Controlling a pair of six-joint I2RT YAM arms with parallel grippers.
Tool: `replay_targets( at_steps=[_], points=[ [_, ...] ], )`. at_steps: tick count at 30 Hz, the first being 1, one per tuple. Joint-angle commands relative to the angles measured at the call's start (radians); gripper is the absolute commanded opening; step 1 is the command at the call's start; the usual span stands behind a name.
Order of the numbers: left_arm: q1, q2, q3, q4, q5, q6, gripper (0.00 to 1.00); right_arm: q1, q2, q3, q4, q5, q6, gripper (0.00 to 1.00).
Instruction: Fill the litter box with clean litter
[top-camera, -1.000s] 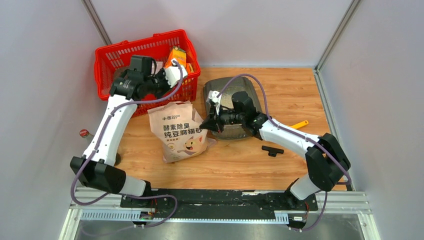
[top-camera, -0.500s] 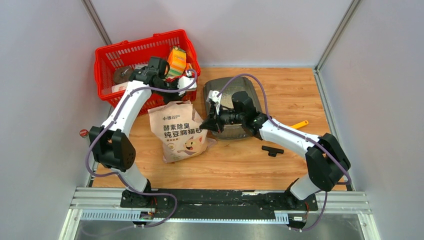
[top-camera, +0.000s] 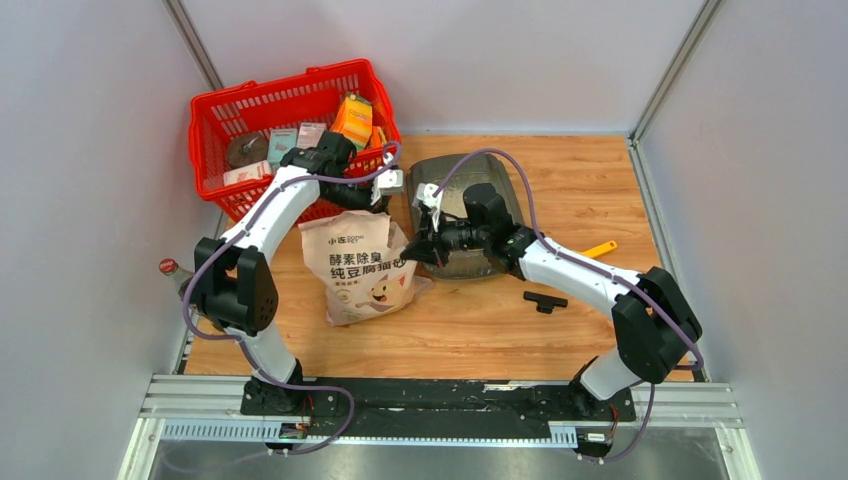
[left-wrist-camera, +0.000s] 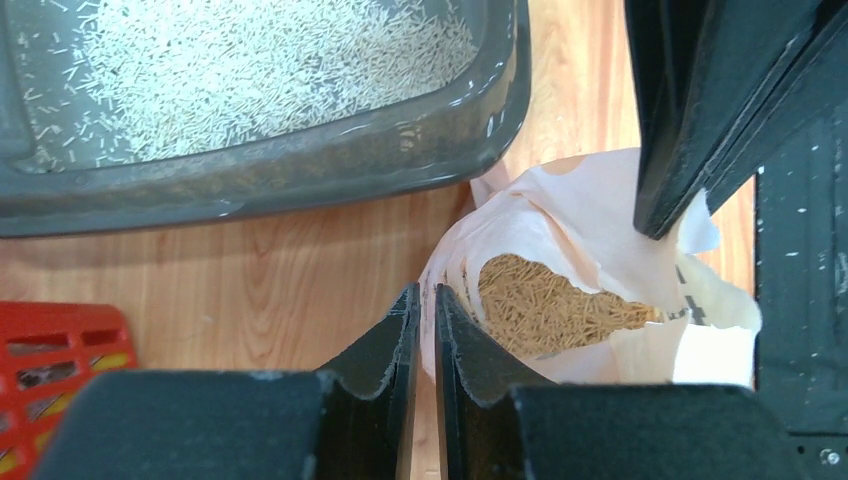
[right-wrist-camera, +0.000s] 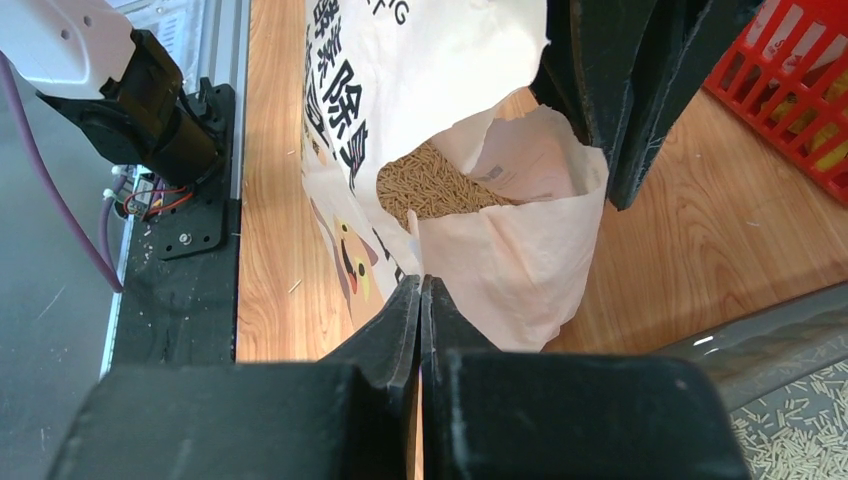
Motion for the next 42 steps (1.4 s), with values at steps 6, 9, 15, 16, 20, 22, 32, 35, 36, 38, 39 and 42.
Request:
replay_targets(
  at_steps=[6, 9, 15, 16, 20, 22, 32, 35, 36, 38, 39, 42],
  points=[
    [-0.033, -0.051, -0.126, 0.156, 0.177, -0.142, 0.18, -0.024, 0.001, 0.032, -0.03, 0.07, -0.105, 0.01],
    [-0.035, -0.074, -0.163, 0.228, 0.182, -0.202, 0.18, -0.031, 0.003, 0.035, -0.039, 0.111, -0.131, 0.08],
    [-0.035, -0.068, -0.151, 0.228, 0.17, -0.213, 0.17, -0.047, 0.012, 0.043, -0.052, 0.124, -0.162, 0.27],
    [-0.035, -0.069, -0.15, 0.228, 0.167, -0.219, 0.17, -0.048, 0.012, 0.043, -0.05, 0.122, -0.165, 0.36],
    [-0.035, -0.071, -0.14, 0.241, 0.167, -0.262, 0.17, -0.056, 0.021, 0.038, -0.035, 0.066, -0.175, 0.56],
    [-0.035, -0.071, -0.139, 0.242, 0.167, -0.286, 0.16, -0.057, 0.037, 0.035, -0.021, 0.018, -0.168, 0.62],
    [-0.027, -0.082, -0.137, 0.227, 0.162, -0.323, 0.13, -0.062, 0.172, 0.112, 0.16, -0.197, 0.01, 0.68],
    [-0.021, -0.08, -0.139, 0.236, 0.168, -0.351, 0.13, -0.062, 0.196, 0.139, 0.215, -0.228, 0.1, 0.68],
    [-0.013, -0.083, -0.14, 0.239, 0.171, -0.368, 0.13, -0.062, 0.199, 0.144, 0.226, -0.238, 0.125, 0.68],
    [-0.009, -0.083, -0.146, 0.268, 0.179, -0.401, 0.12, -0.063, 0.21, 0.146, 0.272, -0.249, 0.166, 0.68],
    [-0.003, -0.085, -0.148, 0.279, 0.177, -0.432, 0.12, -0.063, 0.216, 0.143, 0.287, -0.258, 0.217, 0.67],
    [0.007, -0.091, -0.156, 0.319, 0.177, -0.493, 0.12, -0.063, 0.244, 0.129, 0.388, -0.271, 0.341, 0.67]
  ],
)
